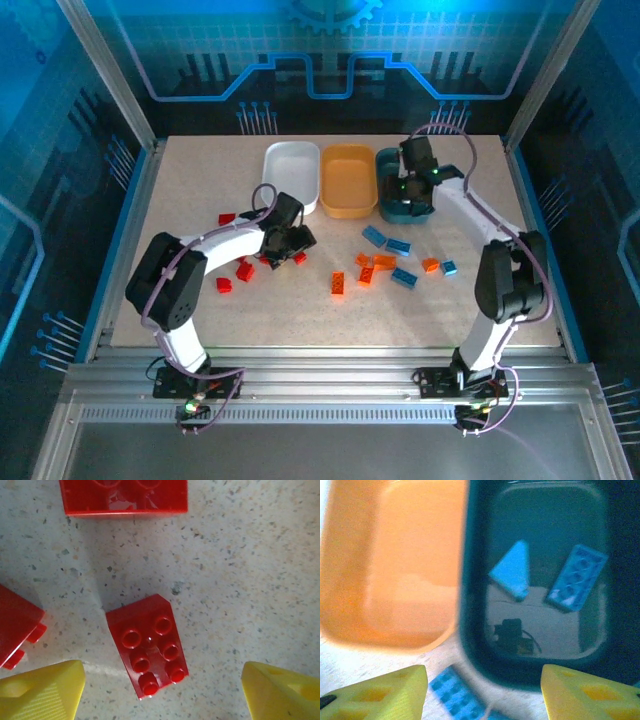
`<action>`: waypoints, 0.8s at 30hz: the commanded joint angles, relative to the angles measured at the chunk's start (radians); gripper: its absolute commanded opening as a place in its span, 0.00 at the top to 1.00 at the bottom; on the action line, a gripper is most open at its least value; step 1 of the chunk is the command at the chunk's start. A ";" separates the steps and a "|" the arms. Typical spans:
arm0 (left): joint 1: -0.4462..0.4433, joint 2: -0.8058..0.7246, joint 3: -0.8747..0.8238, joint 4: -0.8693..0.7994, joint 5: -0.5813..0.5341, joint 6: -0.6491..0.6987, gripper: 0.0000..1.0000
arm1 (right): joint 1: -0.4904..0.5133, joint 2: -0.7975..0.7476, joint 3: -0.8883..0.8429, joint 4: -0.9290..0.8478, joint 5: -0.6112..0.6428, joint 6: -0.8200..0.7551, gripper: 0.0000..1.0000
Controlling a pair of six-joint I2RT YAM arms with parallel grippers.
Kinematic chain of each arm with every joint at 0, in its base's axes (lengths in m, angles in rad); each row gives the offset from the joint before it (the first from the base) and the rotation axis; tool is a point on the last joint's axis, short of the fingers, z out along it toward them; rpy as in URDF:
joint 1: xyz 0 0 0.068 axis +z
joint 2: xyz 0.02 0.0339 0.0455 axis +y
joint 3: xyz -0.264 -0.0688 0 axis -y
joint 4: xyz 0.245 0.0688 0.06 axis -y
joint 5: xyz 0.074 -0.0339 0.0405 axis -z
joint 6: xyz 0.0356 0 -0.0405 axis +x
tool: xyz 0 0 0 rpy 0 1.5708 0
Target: Sort the legos into containers by color
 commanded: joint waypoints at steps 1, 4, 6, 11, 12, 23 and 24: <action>-0.003 0.059 0.069 -0.036 -0.019 -0.015 0.22 | 0.038 -0.060 -0.095 0.069 -0.050 0.050 0.37; -0.005 0.113 0.128 -0.057 -0.006 -0.004 0.33 | 0.065 -0.108 -0.152 0.073 -0.047 0.050 0.38; -0.005 0.120 0.127 -0.052 -0.019 -0.010 0.36 | 0.065 -0.143 -0.186 0.077 -0.041 0.049 0.38; -0.005 0.104 0.058 0.005 -0.033 -0.012 0.41 | 0.033 -0.220 -0.240 0.094 -0.028 0.042 0.39; -0.005 0.114 0.058 0.007 -0.023 -0.005 0.42 | 0.022 -0.230 -0.247 0.099 -0.044 0.045 0.39; -0.047 0.240 0.259 -0.233 -0.146 0.257 0.44 | -0.002 -0.288 -0.302 0.119 -0.077 0.052 0.39; -0.051 0.248 0.261 -0.243 -0.154 0.267 0.48 | -0.003 -0.291 -0.307 0.119 -0.078 0.051 0.39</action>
